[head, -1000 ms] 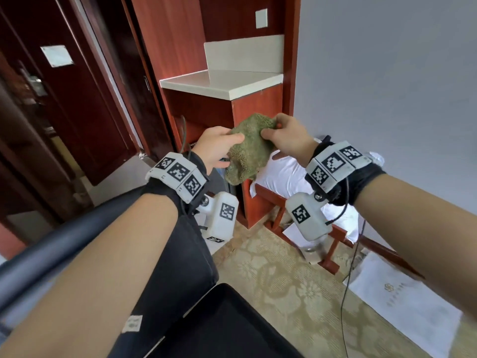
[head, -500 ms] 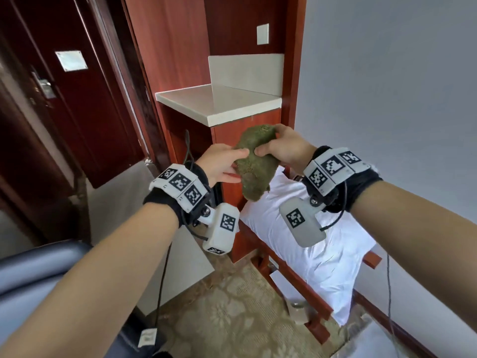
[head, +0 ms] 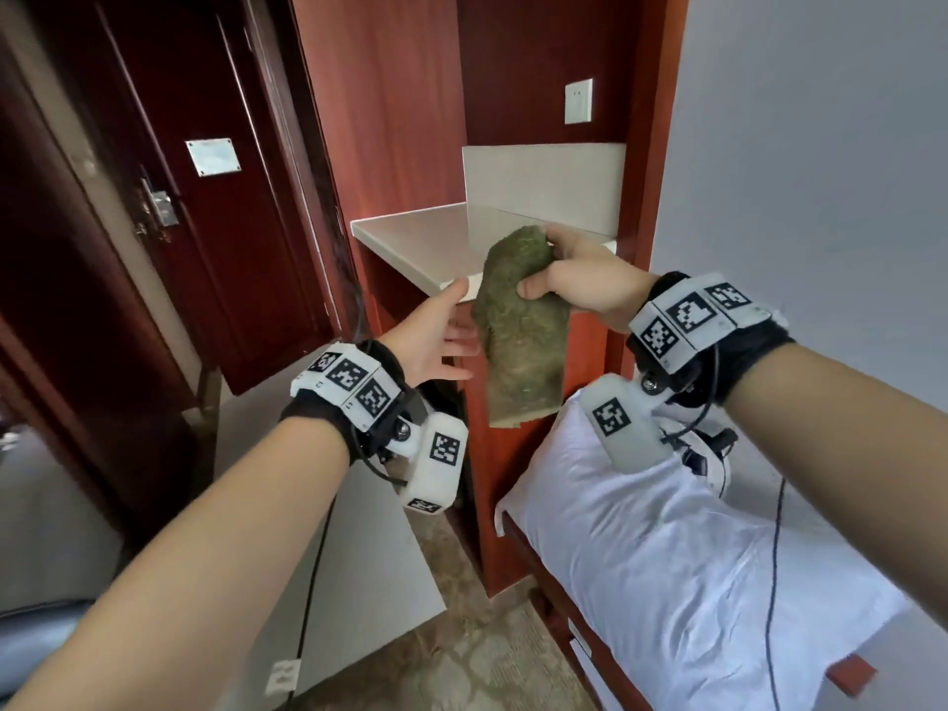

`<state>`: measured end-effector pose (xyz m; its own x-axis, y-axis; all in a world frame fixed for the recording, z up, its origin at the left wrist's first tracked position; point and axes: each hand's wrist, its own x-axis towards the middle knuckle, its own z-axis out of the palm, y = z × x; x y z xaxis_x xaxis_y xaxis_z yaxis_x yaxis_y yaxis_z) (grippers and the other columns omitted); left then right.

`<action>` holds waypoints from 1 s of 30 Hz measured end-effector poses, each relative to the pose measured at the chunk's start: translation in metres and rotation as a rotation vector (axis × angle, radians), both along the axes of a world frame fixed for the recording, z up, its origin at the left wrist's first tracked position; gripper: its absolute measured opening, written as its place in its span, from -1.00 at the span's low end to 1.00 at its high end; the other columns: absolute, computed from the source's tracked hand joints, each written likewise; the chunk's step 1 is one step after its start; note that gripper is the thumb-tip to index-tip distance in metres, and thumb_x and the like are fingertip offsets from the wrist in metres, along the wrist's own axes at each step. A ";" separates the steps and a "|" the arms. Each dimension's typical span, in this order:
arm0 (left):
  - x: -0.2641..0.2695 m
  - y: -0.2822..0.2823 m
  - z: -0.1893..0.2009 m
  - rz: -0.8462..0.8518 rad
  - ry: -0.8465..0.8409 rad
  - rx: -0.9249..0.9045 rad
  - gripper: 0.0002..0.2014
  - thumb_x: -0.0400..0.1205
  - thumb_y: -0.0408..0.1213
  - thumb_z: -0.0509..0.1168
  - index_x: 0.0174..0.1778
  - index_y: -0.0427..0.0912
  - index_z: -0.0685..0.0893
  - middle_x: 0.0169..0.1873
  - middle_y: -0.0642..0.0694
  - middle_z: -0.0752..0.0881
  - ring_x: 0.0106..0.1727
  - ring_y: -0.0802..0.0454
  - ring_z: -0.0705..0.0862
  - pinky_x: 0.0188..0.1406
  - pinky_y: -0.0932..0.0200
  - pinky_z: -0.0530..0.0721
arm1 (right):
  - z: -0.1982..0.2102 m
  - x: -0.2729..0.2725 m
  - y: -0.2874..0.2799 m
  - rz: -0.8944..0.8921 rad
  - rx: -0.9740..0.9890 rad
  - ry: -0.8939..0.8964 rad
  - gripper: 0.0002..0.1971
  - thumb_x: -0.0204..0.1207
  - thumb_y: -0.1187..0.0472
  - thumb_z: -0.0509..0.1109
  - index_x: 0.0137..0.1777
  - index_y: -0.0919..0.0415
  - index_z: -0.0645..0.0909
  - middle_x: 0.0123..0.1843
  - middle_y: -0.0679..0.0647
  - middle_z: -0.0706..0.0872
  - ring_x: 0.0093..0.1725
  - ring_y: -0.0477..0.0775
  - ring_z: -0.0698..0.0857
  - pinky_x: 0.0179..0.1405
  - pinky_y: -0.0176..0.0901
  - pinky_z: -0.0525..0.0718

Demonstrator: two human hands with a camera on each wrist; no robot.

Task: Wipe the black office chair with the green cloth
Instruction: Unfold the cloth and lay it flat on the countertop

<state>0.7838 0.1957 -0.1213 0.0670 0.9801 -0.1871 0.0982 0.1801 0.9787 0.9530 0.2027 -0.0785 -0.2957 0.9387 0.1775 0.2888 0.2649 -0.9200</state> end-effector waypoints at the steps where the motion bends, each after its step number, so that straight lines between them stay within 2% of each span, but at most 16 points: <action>1: -0.007 0.019 0.000 -0.004 -0.030 -0.002 -0.42 0.67 0.24 -0.01 0.30 -0.21 0.48 0.32 -0.28 0.58 0.30 -0.20 0.59 0.21 -0.15 0.58 | 0.004 -0.005 0.018 0.029 0.019 -0.011 -0.59 0.45 0.50 0.36 0.23 0.13 0.45 0.15 0.18 0.64 0.13 0.18 0.67 0.06 0.11 0.71; 4: -0.028 0.076 0.000 -0.113 -0.161 -0.036 -0.36 0.61 0.33 0.04 0.26 -0.20 0.48 0.19 -0.26 0.51 0.23 -0.23 0.53 0.35 -0.18 0.47 | 0.016 -0.030 0.078 0.079 0.072 -0.014 -0.63 0.44 0.51 0.36 0.12 0.09 0.46 0.01 0.10 0.63 0.05 0.11 0.66 -0.05 -0.04 0.69; 6: -0.045 0.109 0.001 -0.129 -0.228 -0.020 -0.39 0.52 0.35 0.18 0.22 -0.12 0.51 0.18 -0.18 0.46 0.22 -0.19 0.51 0.42 -0.16 0.42 | 0.023 -0.050 0.115 0.084 0.099 -0.015 -0.62 0.44 0.51 0.36 0.17 0.13 0.45 0.01 0.11 0.62 0.05 0.11 0.64 0.00 -0.03 0.67; 7: -0.054 0.124 0.003 -0.096 -0.244 0.006 -0.41 0.55 0.31 0.19 0.24 -0.13 0.55 0.18 -0.16 0.53 0.22 -0.16 0.56 0.40 -0.15 0.47 | 0.027 -0.061 0.133 0.082 0.106 -0.011 -0.61 0.44 0.50 0.36 0.20 0.16 0.46 0.02 0.12 0.62 0.05 0.10 0.64 0.03 -0.03 0.67; 9: -0.074 0.149 0.011 -0.009 -0.301 0.078 -0.50 0.66 0.15 0.14 0.34 -0.14 0.58 0.15 -0.11 0.72 0.16 -0.08 0.71 0.20 -0.07 0.66 | 0.033 -0.079 0.165 0.078 0.104 -0.001 -0.61 0.44 0.50 0.37 0.24 0.23 0.49 -0.02 0.11 0.63 0.04 0.09 0.64 0.03 -0.05 0.67; 12: -0.103 0.184 0.027 0.099 -0.358 0.151 -0.66 0.70 -0.12 0.20 0.34 -0.16 0.58 -0.01 -0.09 0.79 -0.07 0.04 0.78 -0.15 0.11 0.78 | 0.040 -0.098 0.209 0.081 0.094 -0.019 -0.69 0.45 0.49 0.38 0.19 0.31 0.56 -0.07 0.11 0.68 -0.01 0.10 0.68 0.02 -0.06 0.68; 14: -0.121 0.209 0.035 0.167 -0.297 0.188 -0.74 0.67 -0.22 0.26 0.25 -0.19 0.62 -0.02 -0.10 0.77 -0.08 0.06 0.76 -0.17 0.13 0.76 | 0.046 -0.110 0.237 0.074 0.093 -0.047 -0.76 0.44 0.46 0.40 0.10 0.31 0.61 0.04 0.23 0.73 0.04 0.17 0.71 0.11 0.02 0.69; 17: -0.148 0.249 0.046 0.270 -0.165 0.255 -0.92 0.62 -0.28 0.34 0.01 -0.11 0.67 -0.14 0.00 0.76 -0.14 0.15 0.73 -0.11 0.19 0.67 | 0.054 -0.128 0.277 0.044 0.086 -0.072 -0.78 0.43 0.42 0.40 0.08 0.42 0.65 0.11 0.36 0.73 0.02 0.30 0.72 0.14 0.17 0.65; 19: -0.164 0.277 0.053 0.322 -0.117 0.312 -0.96 0.60 -0.32 0.37 -0.09 -0.09 0.68 -0.25 0.04 0.76 -0.29 0.23 0.72 -0.25 0.28 0.65 | 0.058 -0.139 0.304 0.044 0.068 -0.088 -0.73 0.43 0.42 0.39 0.13 0.50 0.64 0.13 0.45 0.70 0.07 0.48 0.68 0.16 0.36 0.59; 20: -0.172 0.292 0.056 0.324 -0.102 0.334 -0.95 0.60 -0.34 0.37 -0.10 -0.11 0.69 -0.27 0.04 0.76 -0.34 0.25 0.72 -0.32 0.32 0.66 | 0.058 -0.145 0.318 0.053 0.062 -0.088 -0.74 0.44 0.43 0.38 0.13 0.49 0.64 0.12 0.45 0.71 0.09 0.51 0.67 0.16 0.37 0.58; 22: -0.187 0.323 0.062 0.290 -0.083 0.350 -0.94 0.61 -0.38 0.35 -0.09 -0.15 0.70 -0.29 0.01 0.77 -0.35 0.22 0.74 -0.37 0.33 0.69 | 0.057 -0.156 0.350 0.072 0.045 -0.062 -0.80 0.47 0.48 0.33 0.07 0.37 0.66 0.07 0.32 0.74 0.03 0.34 0.72 0.09 0.11 0.69; 24: -0.202 0.355 0.068 0.245 -0.090 0.358 -0.95 0.63 -0.39 0.32 -0.08 -0.21 0.70 -0.31 -0.03 0.78 -0.36 0.18 0.76 -0.34 0.29 0.74 | 0.055 -0.167 0.384 0.115 0.026 -0.031 -0.73 0.49 0.51 0.27 0.15 0.34 0.65 0.10 0.25 0.74 0.02 0.16 0.73 0.02 -0.13 0.71; 26: -0.216 0.390 0.075 0.213 -0.089 0.349 -0.94 0.64 -0.36 0.31 -0.07 -0.23 0.69 -0.34 -0.02 0.79 -0.38 0.18 0.76 -0.25 0.24 0.77 | 0.055 -0.176 0.418 0.154 0.010 0.001 -0.67 0.51 0.52 0.25 0.25 0.37 0.60 0.12 0.22 0.74 0.00 0.10 0.76 -0.07 -0.23 0.75; 28: -0.229 0.425 0.080 0.199 -0.061 0.331 -0.94 0.64 -0.33 0.31 -0.07 -0.20 0.68 -0.34 -0.01 0.79 -0.36 0.18 0.76 -0.07 0.16 0.75 | 0.060 -0.187 0.449 0.185 -0.018 0.029 -0.65 0.52 0.54 0.24 0.28 0.32 0.57 0.05 0.15 0.75 -0.12 -0.04 0.77 -0.24 -0.32 0.75; 30: -0.243 0.457 0.085 0.196 -0.029 0.328 -0.95 0.64 -0.31 0.32 -0.05 -0.17 0.67 -0.24 -0.03 0.77 -0.29 0.14 0.74 0.08 0.07 0.69 | 0.065 -0.198 0.475 0.209 -0.028 0.016 -0.64 0.54 0.54 0.22 0.26 0.24 0.56 0.02 0.12 0.74 -0.14 -0.05 0.77 -0.21 -0.26 0.77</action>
<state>0.5412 0.6525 -0.0363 -0.1271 0.9823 0.1377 0.0645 -0.1303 0.9894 0.7553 0.6782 -0.0134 -0.4818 0.8618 0.1584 0.2160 0.2920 -0.9317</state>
